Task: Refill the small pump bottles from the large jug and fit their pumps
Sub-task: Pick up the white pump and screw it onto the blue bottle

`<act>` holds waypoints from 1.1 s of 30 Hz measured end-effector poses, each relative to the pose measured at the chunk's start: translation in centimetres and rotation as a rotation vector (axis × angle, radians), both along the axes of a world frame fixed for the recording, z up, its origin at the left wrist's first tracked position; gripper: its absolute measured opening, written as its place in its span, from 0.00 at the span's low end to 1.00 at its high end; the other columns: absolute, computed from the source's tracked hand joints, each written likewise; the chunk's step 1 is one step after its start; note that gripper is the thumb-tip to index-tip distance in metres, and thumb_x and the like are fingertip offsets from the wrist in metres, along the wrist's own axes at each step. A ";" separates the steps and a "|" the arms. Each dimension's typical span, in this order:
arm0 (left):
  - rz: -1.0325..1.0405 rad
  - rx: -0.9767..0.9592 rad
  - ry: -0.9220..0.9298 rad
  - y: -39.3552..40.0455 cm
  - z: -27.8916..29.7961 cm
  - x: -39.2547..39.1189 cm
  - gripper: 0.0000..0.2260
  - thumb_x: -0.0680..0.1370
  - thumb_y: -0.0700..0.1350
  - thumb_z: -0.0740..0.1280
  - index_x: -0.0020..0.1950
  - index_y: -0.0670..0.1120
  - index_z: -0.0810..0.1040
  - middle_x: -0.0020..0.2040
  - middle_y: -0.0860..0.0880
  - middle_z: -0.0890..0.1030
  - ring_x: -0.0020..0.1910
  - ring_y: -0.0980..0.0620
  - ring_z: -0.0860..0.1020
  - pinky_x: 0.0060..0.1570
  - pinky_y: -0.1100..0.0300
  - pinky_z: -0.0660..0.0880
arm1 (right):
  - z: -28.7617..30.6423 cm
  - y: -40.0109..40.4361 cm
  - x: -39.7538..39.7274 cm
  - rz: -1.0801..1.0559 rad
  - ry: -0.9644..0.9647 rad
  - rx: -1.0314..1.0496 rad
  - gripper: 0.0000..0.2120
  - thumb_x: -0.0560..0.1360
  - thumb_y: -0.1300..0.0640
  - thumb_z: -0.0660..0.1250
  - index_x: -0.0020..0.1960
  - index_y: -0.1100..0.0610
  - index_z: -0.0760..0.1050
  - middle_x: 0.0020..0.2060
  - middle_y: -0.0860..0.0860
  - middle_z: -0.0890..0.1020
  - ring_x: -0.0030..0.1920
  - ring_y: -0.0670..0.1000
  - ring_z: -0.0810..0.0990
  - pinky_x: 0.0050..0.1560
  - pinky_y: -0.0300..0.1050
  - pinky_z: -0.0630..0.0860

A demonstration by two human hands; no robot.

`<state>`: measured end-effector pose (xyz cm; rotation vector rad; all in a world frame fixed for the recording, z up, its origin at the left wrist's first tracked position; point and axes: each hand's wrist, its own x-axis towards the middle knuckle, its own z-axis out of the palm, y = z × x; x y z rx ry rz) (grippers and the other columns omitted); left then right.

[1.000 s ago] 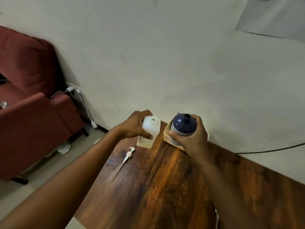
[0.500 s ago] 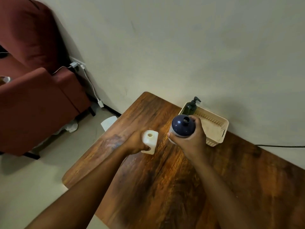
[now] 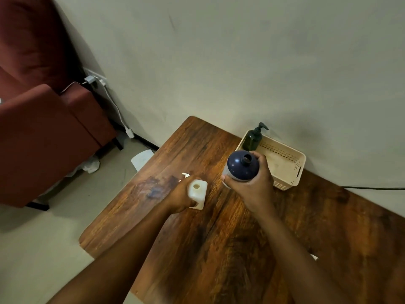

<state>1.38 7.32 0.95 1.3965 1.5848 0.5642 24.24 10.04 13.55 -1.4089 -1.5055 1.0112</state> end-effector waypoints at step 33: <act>-0.242 -0.069 0.157 -2.1 1.3 35.2 0.09 0.76 0.51 0.77 0.46 0.49 0.81 0.41 0.50 0.83 0.39 0.53 0.83 0.41 0.54 0.84 | -0.1 -12.2 31.3 -0.494 -0.047 0.031 0.41 0.58 0.55 0.85 0.64 0.44 0.68 0.57 0.37 0.74 0.55 0.30 0.73 0.44 0.23 0.72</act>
